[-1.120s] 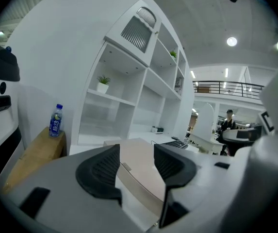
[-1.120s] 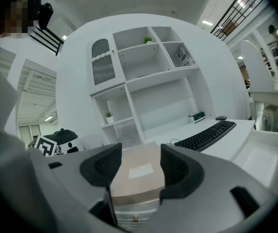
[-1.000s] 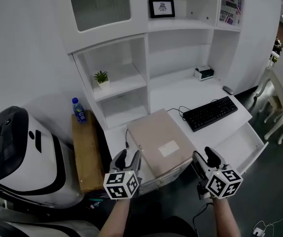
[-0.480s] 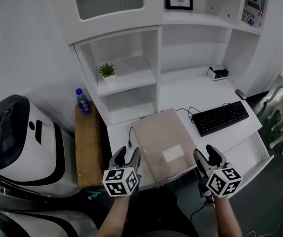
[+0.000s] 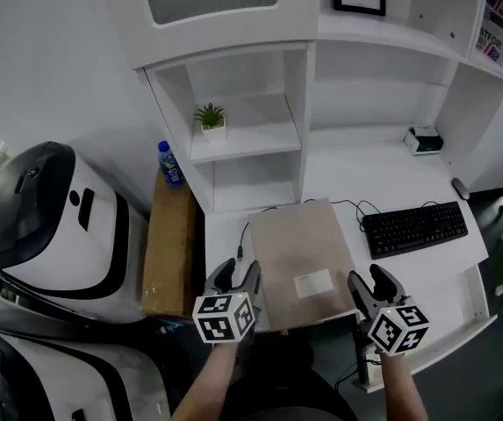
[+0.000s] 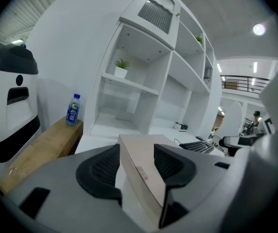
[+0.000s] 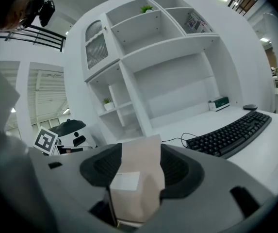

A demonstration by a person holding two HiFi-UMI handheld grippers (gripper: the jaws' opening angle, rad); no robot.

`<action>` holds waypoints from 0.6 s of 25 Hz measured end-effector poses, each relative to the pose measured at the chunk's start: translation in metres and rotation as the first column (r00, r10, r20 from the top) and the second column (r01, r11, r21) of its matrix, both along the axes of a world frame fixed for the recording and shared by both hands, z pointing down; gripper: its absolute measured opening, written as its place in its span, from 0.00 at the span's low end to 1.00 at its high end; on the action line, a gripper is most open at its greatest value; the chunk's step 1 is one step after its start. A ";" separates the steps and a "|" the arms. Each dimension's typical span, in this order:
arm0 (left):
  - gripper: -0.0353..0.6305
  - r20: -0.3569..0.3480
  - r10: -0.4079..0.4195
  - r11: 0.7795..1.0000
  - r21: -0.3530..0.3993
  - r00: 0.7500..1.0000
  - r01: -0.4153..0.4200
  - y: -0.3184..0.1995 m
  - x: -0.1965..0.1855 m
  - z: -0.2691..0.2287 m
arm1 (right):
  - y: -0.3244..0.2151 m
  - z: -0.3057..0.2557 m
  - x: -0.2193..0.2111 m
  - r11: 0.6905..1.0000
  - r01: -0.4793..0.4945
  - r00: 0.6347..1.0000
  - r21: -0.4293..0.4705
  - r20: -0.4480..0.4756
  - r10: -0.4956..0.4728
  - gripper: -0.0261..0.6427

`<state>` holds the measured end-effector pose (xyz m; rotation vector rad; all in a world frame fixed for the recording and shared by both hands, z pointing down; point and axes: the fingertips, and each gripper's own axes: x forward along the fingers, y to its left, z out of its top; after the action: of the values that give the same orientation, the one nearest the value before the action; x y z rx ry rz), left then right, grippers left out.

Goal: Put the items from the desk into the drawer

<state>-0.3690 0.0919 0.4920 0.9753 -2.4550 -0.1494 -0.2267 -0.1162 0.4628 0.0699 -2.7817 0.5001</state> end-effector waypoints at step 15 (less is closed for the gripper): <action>0.35 -0.228 -0.051 0.997 -0.067 0.972 0.036 -0.027 0.019 0.069 | -0.025 0.024 -0.005 0.997 0.059 0.998 -0.053 -0.033 -0.061 0.39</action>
<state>-0.3499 0.0649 0.5608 0.8286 -2.2558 -0.1882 -0.2317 -0.1416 0.4866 -0.0165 -2.7268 0.5504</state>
